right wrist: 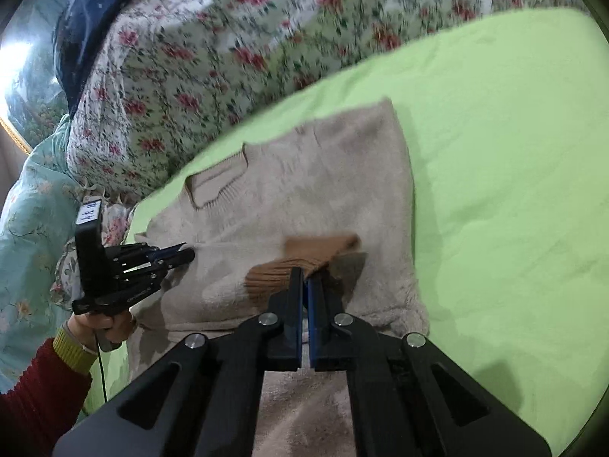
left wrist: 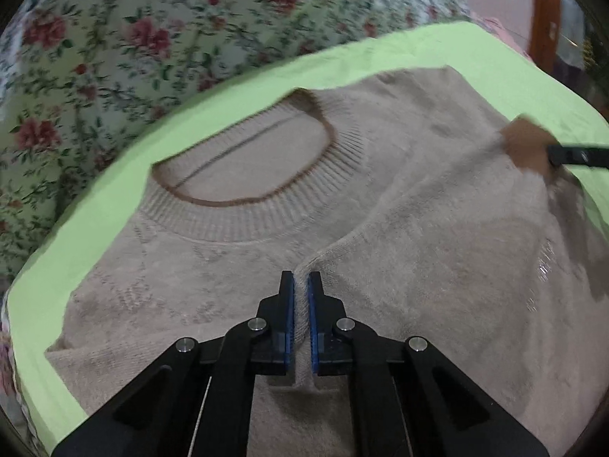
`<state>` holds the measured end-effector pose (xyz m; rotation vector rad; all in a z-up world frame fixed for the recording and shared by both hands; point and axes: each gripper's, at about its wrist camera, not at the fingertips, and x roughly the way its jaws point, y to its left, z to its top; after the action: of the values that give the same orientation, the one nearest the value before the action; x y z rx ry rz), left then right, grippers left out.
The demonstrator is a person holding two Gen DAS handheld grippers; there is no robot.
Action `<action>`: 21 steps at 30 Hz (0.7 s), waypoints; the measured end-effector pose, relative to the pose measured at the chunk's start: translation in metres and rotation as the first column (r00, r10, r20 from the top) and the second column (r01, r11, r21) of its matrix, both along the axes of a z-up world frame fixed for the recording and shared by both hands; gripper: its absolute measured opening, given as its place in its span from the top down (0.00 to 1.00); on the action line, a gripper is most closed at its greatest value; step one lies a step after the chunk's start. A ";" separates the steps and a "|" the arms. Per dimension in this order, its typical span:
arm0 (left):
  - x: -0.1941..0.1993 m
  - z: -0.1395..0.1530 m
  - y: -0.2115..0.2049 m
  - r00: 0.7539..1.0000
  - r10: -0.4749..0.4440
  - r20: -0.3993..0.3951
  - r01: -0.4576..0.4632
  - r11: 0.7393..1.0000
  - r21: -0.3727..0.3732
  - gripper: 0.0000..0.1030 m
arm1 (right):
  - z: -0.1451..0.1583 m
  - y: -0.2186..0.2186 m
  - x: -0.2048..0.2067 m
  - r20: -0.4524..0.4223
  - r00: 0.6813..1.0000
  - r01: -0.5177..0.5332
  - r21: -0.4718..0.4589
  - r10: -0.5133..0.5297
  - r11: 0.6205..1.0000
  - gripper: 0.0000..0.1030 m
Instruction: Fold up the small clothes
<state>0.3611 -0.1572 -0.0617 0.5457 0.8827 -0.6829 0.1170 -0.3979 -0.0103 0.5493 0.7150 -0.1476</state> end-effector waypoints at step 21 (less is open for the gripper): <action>-0.002 0.020 0.074 0.959 0.278 -0.058 -0.284 0.948 -0.142 0.38 | -0.004 -0.008 -0.012 -0.149 0.983 0.089 -0.114 -0.106 0.990 0.99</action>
<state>0.3592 -0.0835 -0.0421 0.2666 0.9148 -0.4944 0.1046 -0.4061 -0.0147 0.4741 0.8264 -0.3209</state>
